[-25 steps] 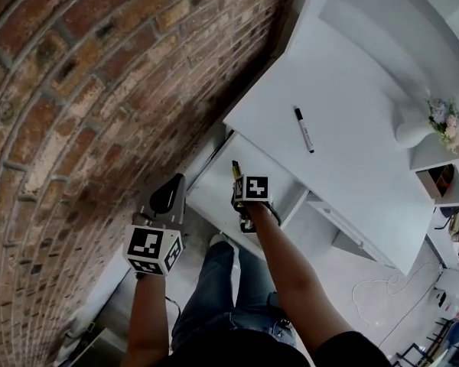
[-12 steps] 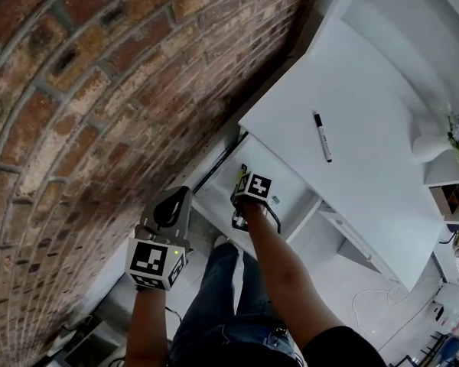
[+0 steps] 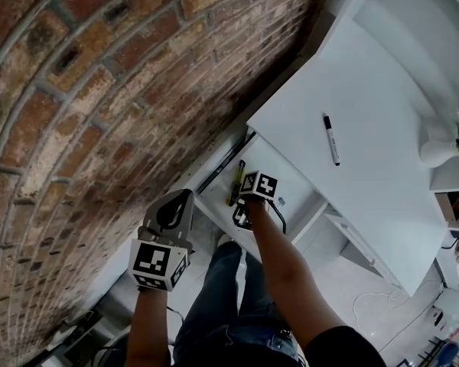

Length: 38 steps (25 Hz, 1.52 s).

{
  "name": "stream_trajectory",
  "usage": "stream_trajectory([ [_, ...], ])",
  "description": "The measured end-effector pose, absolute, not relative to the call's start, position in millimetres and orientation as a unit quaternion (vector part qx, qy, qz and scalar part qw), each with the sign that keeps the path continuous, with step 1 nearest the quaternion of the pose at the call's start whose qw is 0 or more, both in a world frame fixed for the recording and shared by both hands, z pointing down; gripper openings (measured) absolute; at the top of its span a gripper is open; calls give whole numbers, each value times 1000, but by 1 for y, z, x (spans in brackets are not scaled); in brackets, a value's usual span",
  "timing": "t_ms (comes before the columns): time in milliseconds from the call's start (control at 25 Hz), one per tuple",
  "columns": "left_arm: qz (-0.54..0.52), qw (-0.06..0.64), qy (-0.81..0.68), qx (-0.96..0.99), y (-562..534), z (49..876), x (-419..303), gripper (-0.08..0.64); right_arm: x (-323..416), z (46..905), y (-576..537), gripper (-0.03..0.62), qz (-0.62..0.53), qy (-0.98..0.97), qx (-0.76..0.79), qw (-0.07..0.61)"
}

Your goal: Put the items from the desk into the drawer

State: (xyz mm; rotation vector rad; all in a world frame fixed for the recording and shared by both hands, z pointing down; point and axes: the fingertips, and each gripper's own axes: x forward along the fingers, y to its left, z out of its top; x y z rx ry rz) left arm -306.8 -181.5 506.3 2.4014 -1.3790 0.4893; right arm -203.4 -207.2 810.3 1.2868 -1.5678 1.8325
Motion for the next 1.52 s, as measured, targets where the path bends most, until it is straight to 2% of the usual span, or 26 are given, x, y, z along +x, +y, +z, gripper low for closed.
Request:
stream_trajectory([
  [360,139,154,-477,854,-197,476,-276,2,-185,721,-209,156,598,-642,444,182],
  [600,105,146,-492,852,-205,445,-262,2,-147,679,-196,158,527,-679,453,238],
  [880,73,117,-503,853,-210,402,-251,2,-126,595,-206,156,422,-748,462,221],
  [1200,51,100,-515,850,-214,377,-249,2,-91,468,-225,120,204,-831,499,135],
  [1520,33,83,-532,842,-224,360,-254,2,-45,371,-216,124,-1,-833,544,101],
])
